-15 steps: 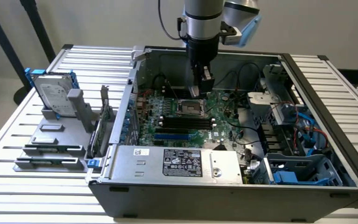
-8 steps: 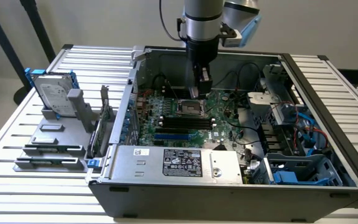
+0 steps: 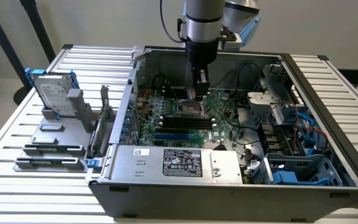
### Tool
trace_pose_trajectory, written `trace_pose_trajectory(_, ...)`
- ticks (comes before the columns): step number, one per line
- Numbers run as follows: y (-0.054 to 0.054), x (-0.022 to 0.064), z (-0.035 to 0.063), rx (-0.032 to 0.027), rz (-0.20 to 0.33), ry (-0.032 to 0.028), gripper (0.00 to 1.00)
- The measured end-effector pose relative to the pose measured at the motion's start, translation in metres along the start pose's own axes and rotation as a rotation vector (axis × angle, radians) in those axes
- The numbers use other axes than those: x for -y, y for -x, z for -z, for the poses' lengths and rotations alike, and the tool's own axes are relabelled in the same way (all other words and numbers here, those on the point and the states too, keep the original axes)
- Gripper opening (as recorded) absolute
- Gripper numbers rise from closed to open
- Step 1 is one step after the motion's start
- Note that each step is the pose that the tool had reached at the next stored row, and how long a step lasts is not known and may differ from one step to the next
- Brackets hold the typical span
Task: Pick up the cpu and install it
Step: 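Place the cpu into insertion slot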
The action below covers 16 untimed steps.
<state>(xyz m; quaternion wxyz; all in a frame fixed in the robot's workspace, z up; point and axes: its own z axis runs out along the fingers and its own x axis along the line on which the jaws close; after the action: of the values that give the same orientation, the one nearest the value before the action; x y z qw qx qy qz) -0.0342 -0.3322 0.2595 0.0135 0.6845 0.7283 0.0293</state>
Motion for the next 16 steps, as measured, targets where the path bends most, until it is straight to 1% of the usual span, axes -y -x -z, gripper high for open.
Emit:
trace_pose_trajectory(1, 0.0, 0.0001, -0.0003, 0.0003, -0.004, -0.007, 0.55)
trace_pose_trajectory(3, 0.001, 0.0002, -0.0011, 0.0008, -0.013, -0.0189, 0.55)
trace_pose_trajectory(5, 0.002, 0.0002, -0.002, 0.0014, -0.023, -0.0294, 0.55)
trace_pose_trajectory(6, 0.002, 0.0003, -0.0028, 0.0016, -0.028, -0.0332, 0.55)
trace_pose_trajectory(7, 0.002, 0.0005, -0.0041, 0.0017, -0.032, -0.0346, 0.55)
trace_pose_trajectory(13, 0.003, 0.0062, -0.0144, 0.0026, -0.055, -0.0342, 0.55)
trace_pose_trajectory(16, 0.003, 0.0111, -0.0197, 0.003, -0.063, -0.034, 0.55)
